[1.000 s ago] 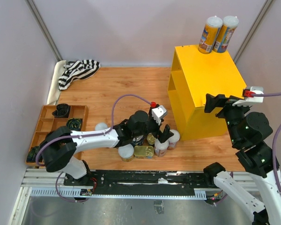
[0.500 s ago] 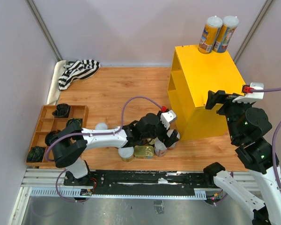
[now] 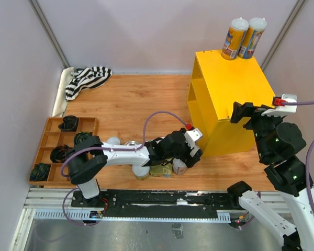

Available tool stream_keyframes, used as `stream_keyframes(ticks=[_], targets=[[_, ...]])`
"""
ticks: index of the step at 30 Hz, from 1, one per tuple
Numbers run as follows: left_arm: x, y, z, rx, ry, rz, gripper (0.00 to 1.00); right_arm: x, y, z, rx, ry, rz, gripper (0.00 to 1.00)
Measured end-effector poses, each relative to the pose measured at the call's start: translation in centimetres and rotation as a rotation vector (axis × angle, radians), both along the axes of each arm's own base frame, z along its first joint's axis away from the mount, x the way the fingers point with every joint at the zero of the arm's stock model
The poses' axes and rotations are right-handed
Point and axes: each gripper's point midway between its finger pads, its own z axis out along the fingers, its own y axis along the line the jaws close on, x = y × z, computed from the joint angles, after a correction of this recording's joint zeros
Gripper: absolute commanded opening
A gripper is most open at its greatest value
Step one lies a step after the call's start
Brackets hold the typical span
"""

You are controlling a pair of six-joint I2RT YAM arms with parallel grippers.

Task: Place and organize the canned foods onto the counter
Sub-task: Pick up the canned food from the center of the board.

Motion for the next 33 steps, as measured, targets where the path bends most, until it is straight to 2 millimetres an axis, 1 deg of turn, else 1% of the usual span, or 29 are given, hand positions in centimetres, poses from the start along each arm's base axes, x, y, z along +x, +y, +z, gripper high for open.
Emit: stream_keyframes(ticks=[4, 6, 9, 10, 12, 15, 18, 20, 22, 25, 28, 30, 33], targets=[[0.5, -0.5, 0.1, 0.014, -0.026, 0.016, 0.94, -0.1, 0.0, 0.1, 0.001, -0.002, 0.001, 0.98], [0.7, -0.6, 0.1, 0.021, -0.037, 0.02, 0.88, -0.1, 0.0, 0.0, 0.001, -0.002, 0.001, 0.98], [1.0, -0.9, 0.1, 0.033, -0.05, 0.02, 0.73, 0.0, 0.0, 0.0, 0.0, -0.001, 0.001, 0.98], [1.0, -1.0, 0.1, 0.039, -0.055, 0.018, 0.65, 0.0, 0.0, -0.1, 0.0, 0.0, 0.001, 0.98], [1.2, -1.1, 0.1, 0.042, -0.064, 0.017, 0.58, -0.1, 0.0, 0.0, 0.0, -0.001, 0.001, 0.98], [1.3, -1.1, 0.1, 0.054, -0.073, 0.019, 0.56, -0.1, -0.1, 0.0, 0.001, -0.003, 0.0, 0.98], [1.5, -1.0, 0.1, 0.055, -0.073, 0.019, 0.48, -0.2, -0.1, 0.1, 0.002, -0.006, 0.0, 0.98], [1.9, -0.8, 0.1, 0.054, -0.07, 0.018, 0.46, -0.2, -0.1, 0.1, 0.003, -0.006, 0.0, 0.98], [2.7, -0.5, 0.2, 0.048, -0.064, 0.026, 0.44, -0.2, -0.1, 0.1, 0.002, -0.006, 0.0, 0.98], [5.0, 0.7, 0.2, 0.05, -0.065, 0.07, 0.42, -0.2, -0.1, 0.1, 0.002, -0.006, 0.0, 0.98], [7.3, 2.2, 0.2, 0.056, -0.069, 0.123, 0.33, -0.2, -0.1, 0.1, 0.002, -0.006, 0.0, 0.98], [8.4, 2.9, 0.2, 0.06, -0.068, 0.147, 0.24, -0.2, -0.1, 0.1, 0.002, -0.006, 0.0, 0.98], [9.4, 3.8, 0.3, 0.087, -0.063, 0.165, 0.18, -0.2, -0.1, 0.1, 0.002, -0.005, 0.0, 0.98]])
